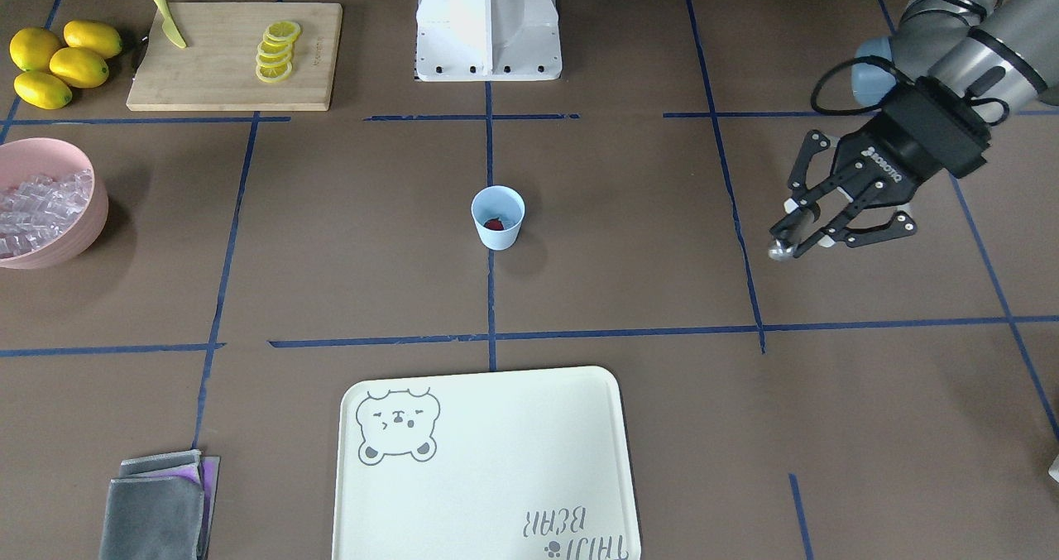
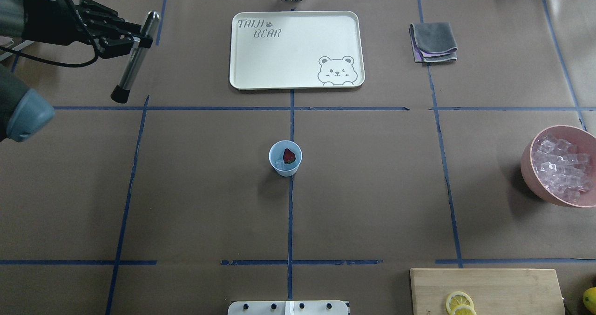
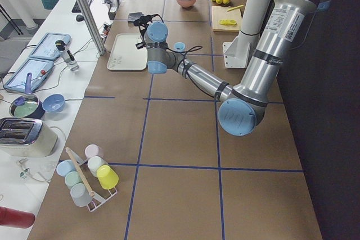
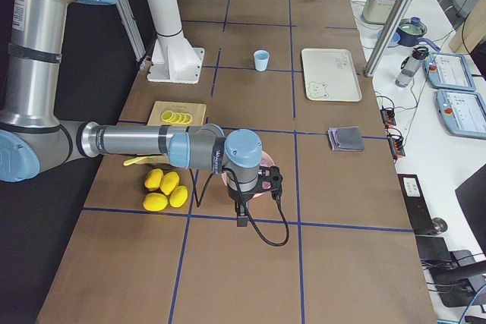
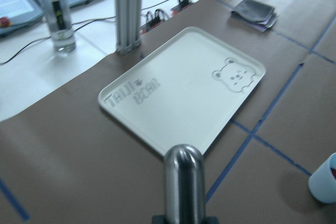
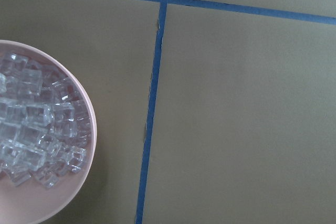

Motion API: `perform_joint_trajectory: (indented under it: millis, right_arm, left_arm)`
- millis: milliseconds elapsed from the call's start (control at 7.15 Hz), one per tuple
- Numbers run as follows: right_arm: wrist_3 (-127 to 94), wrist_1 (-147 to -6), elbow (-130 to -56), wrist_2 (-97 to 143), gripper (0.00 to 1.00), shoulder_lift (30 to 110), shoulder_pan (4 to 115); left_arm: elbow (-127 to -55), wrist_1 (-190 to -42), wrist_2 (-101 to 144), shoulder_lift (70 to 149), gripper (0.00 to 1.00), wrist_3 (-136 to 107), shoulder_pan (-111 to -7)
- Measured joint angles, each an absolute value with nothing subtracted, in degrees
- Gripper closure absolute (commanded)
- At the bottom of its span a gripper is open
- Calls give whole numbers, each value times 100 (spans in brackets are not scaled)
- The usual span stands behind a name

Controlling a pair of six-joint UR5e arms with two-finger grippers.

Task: Mash ice and strawberries in cup
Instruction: 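Carry the upright muddler with the left gripper over the cup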

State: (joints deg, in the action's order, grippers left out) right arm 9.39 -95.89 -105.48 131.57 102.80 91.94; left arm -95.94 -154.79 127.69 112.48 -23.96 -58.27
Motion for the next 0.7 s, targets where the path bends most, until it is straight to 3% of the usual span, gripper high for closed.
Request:
perform_joint_trajectory:
  millis: [700]
  right_arm:
    - [934, -9589, -10544, 13190, 0, 10318, 9191]
  left_arm:
    - [-9037, -18180, 9994, 12089, 100, -1426, -3435]
